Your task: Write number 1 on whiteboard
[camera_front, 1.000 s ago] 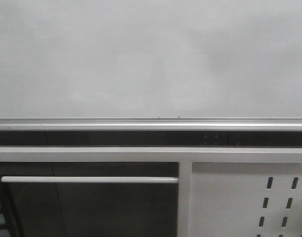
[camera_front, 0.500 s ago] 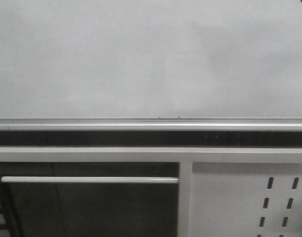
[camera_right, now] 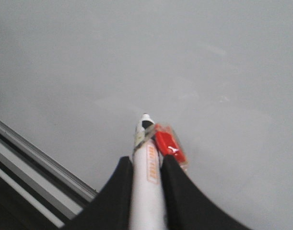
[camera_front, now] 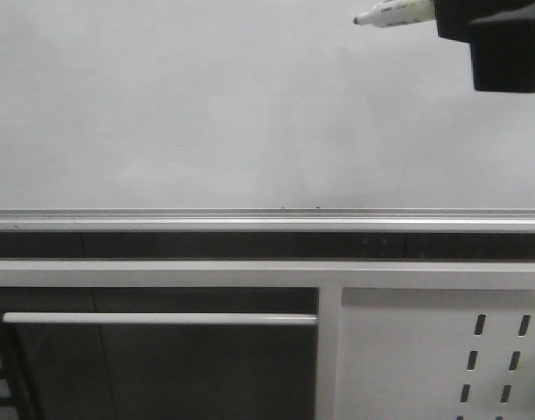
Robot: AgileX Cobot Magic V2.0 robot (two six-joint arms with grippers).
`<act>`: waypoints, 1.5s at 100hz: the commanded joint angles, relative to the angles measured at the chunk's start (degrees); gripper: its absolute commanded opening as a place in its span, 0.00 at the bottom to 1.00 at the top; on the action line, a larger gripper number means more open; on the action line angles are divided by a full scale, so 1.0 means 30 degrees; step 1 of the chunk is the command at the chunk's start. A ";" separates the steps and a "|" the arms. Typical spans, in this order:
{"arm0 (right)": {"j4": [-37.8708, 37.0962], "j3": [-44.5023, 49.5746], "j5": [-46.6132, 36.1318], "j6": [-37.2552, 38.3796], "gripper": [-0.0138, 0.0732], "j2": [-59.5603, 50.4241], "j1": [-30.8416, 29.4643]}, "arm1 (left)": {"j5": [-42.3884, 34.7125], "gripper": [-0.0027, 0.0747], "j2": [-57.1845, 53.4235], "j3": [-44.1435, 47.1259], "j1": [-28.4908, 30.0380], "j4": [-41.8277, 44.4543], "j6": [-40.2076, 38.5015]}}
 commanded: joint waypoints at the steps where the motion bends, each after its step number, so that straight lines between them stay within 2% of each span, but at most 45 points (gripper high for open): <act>1: -0.1401 -0.0878 -0.1260 0.0095 0.09 0.0019 0.0066 | -0.0048 0.01 -0.0161 -0.0444 -0.0143 0.1132 -0.0207; 34: -0.1749 -0.1693 -0.1359 0.0095 0.09 0.0611 0.0066 | -0.0048 0.01 -0.0161 -0.0444 -0.0143 0.1132 -0.0207; 72: -0.2207 -0.1693 -0.3689 0.0439 0.09 0.1603 0.0029 | -0.0048 0.01 -0.0161 -0.0444 -0.0143 0.1132 -0.0207; 104: -0.2614 -0.1693 -0.3689 0.1089 0.09 0.1791 -0.0002 | -0.0056 0.01 -0.0161 -0.0444 -0.0143 0.1132 -0.0207; 124: -0.2823 -0.1739 -0.4860 0.1089 0.09 0.2795 -0.0002 | -0.0130 0.01 -0.0161 -0.0444 -0.0143 0.1132 -0.0207; 150: -0.2765 -0.1919 -0.5044 0.1368 0.09 0.3720 -0.0002 | -0.0130 0.01 -0.0161 -0.0444 -0.0143 0.1132 -0.0207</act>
